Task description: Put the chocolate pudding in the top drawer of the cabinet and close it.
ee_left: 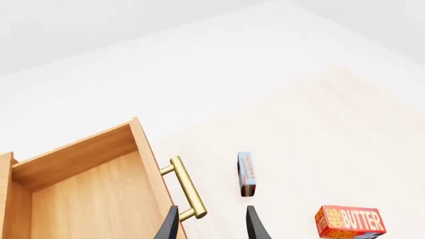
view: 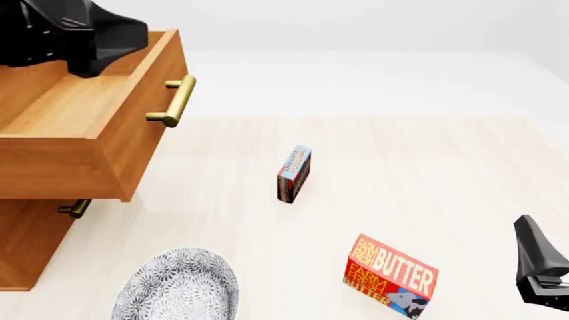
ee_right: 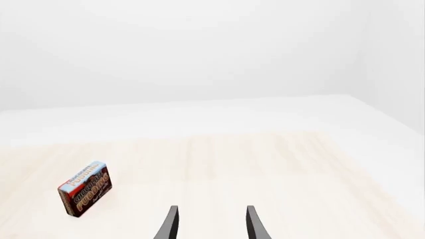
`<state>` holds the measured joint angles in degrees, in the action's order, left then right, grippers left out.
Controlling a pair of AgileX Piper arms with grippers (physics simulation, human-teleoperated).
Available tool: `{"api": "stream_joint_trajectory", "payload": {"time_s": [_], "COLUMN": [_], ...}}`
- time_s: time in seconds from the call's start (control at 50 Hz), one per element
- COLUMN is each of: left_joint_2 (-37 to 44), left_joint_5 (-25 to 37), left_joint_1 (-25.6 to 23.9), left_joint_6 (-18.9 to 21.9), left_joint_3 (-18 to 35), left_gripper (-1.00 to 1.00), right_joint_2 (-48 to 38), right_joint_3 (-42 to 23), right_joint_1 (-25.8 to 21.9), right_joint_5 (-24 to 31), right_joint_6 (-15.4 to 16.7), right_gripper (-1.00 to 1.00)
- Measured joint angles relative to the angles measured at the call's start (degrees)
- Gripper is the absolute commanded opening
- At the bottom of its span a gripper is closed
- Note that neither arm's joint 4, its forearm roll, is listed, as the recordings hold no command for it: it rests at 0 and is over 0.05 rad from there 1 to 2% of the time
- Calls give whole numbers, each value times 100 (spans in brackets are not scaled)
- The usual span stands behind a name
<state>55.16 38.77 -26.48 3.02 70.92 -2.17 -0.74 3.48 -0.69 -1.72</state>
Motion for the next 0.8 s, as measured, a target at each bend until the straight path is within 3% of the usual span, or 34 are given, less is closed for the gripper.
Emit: {"api": "stream_joint_trajectory", "payload": {"time_s": [0.34,0.8], "left_joint_2": [-668,-1568], "left_joint_5": [-507,-1524], "left_joint_1": [-114,-614], "left_joint_6": [466,1250], "left_joint_3": [-679,-2250], "left_gripper": [100,100], "right_joint_2": [54,91], "right_joint_3": [5,-10], "right_joint_1": [18,41], "right_joint_5": [37,55], "right_joint_6": [29,24], "right_gripper": [100,100]}}
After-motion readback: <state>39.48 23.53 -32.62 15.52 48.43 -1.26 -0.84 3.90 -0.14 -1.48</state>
